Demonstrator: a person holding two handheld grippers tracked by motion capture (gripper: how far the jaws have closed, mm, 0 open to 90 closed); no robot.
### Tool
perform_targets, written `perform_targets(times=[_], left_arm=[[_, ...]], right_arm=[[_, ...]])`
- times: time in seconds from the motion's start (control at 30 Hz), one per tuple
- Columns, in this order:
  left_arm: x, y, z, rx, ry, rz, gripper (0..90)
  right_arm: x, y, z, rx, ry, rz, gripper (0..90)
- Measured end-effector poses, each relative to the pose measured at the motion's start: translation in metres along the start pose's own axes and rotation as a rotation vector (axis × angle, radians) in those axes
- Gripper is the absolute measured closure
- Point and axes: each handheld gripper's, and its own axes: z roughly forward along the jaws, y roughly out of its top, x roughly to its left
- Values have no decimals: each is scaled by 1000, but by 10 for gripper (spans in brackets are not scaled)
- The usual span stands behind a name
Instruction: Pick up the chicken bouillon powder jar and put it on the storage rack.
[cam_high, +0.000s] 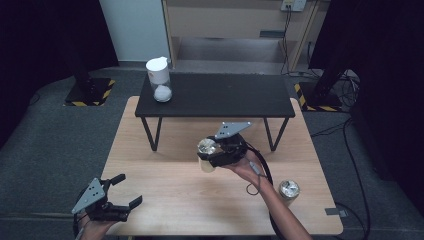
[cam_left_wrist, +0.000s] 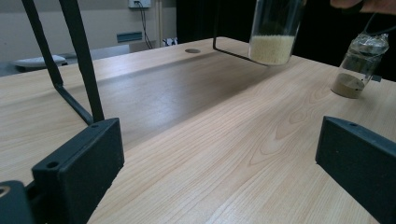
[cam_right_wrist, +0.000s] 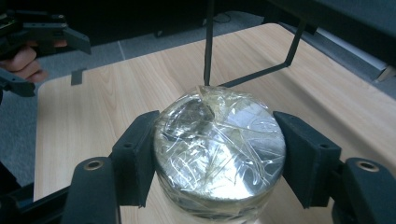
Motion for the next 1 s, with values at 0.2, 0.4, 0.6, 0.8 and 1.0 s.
perform_targets(times=[0.2, 0.4, 0.6, 0.8, 1.0], left_arm=[[0, 0, 0, 0, 0, -2, 0], [0, 0, 0, 0, 0, -1, 0], [0, 0, 0, 3, 0, 1, 0], [0, 0, 0, 0, 1, -1, 1], [0, 0, -1, -2, 2, -1, 1]], right_arm=[[-5, 16, -12, -9, 33, -13, 353], [-7, 30, -24, -22, 44, -6, 353], [-9, 50, -37, -28, 30, -25, 353], [-14, 70, -50, -29, 23, -26, 354], [-17, 89, -59, -25, 3, -35, 354]])
